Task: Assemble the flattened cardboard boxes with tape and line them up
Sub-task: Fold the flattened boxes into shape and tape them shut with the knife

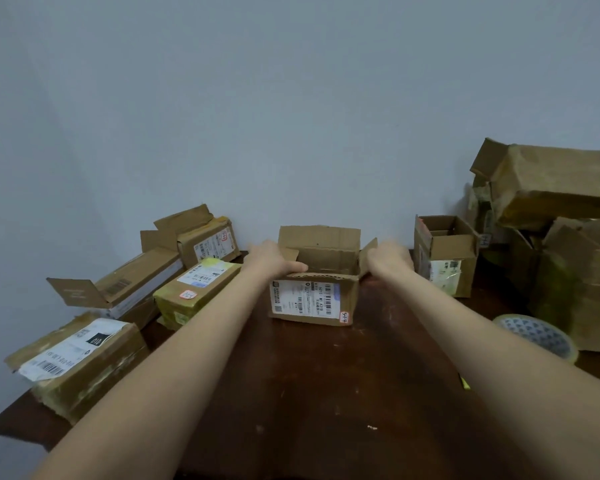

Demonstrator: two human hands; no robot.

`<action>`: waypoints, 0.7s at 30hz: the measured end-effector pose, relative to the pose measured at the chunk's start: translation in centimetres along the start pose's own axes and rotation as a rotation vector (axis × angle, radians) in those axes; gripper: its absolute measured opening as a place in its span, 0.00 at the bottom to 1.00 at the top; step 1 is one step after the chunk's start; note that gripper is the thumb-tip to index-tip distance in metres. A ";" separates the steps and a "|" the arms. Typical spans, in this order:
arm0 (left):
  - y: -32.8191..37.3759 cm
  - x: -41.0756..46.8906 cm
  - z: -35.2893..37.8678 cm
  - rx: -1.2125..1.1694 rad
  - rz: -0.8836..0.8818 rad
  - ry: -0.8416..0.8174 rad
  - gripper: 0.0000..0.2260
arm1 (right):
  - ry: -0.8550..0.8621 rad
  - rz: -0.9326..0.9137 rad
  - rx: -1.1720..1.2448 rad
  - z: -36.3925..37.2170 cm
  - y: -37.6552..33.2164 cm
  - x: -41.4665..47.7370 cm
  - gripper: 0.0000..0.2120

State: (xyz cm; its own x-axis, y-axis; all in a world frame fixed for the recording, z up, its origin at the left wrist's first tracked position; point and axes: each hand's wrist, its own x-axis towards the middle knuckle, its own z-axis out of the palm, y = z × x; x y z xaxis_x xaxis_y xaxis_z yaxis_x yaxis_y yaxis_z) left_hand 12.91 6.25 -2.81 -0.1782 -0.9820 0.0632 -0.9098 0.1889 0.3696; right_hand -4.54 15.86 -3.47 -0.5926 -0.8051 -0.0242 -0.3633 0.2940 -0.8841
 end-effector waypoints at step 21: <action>-2.9 0.2 2.1 -0.686 -0.065 0.149 0.20 | 0.185 0.095 0.039 -0.3 2.2 2.4 0.15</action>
State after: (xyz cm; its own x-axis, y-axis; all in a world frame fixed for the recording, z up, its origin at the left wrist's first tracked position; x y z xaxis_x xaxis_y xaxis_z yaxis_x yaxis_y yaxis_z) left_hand 14.68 5.49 -5.82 -0.0337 -0.9910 0.1298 -0.4665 0.1305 0.8749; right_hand -6.93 14.74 -5.36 -0.7462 -0.6652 -0.0258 -0.2733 0.3414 -0.8993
